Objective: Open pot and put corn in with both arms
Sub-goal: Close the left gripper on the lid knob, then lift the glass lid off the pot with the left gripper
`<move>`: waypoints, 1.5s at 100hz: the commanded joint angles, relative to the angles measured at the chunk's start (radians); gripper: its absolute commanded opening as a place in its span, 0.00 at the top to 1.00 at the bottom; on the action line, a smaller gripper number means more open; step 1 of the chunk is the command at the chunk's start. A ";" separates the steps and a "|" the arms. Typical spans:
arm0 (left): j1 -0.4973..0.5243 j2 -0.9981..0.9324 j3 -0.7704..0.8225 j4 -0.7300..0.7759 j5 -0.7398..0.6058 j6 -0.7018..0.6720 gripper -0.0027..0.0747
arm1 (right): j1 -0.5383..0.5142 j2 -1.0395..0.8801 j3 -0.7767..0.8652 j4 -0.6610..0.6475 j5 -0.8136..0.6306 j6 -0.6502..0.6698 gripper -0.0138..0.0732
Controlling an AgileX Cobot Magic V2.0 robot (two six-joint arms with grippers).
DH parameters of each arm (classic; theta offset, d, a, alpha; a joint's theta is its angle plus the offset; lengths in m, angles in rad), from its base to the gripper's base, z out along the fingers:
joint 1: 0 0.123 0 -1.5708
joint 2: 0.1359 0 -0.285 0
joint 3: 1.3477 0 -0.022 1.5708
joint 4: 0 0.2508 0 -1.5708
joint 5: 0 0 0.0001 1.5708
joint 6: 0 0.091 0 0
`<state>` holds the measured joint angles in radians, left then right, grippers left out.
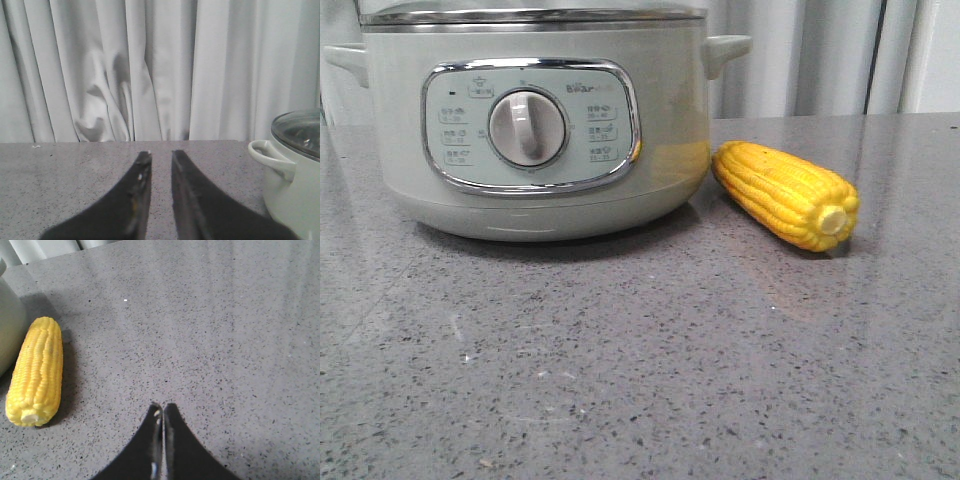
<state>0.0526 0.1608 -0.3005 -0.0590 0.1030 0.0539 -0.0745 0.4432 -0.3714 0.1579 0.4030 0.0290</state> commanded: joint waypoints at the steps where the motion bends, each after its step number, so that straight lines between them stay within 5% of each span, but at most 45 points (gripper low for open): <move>1: -0.002 0.018 -0.036 -0.006 -0.103 -0.004 0.61 | 0.000 0.013 -0.038 0.008 -0.067 -0.008 0.92; 11: -0.002 0.018 -0.036 -0.064 -0.149 -0.004 0.46 | 0.000 0.013 -0.038 0.008 -0.067 -0.008 0.92; 35: -0.043 0.107 -0.042 -0.098 -0.181 -0.004 0.47 | 0.000 0.013 -0.038 0.005 -0.051 -0.008 0.92; 105: -0.625 0.778 -0.286 -0.010 -0.510 -0.004 0.43 | 0.000 0.013 0.016 -0.003 -0.127 -0.008 0.92; 150: -0.650 1.136 -0.533 -0.010 -0.553 -0.004 0.41 | 0.000 0.013 0.016 -0.003 -0.129 -0.008 0.92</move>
<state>-0.5874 1.2741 -0.7696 -0.0708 -0.3647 0.0539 -0.0745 0.4437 -0.3274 0.1595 0.3562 0.0290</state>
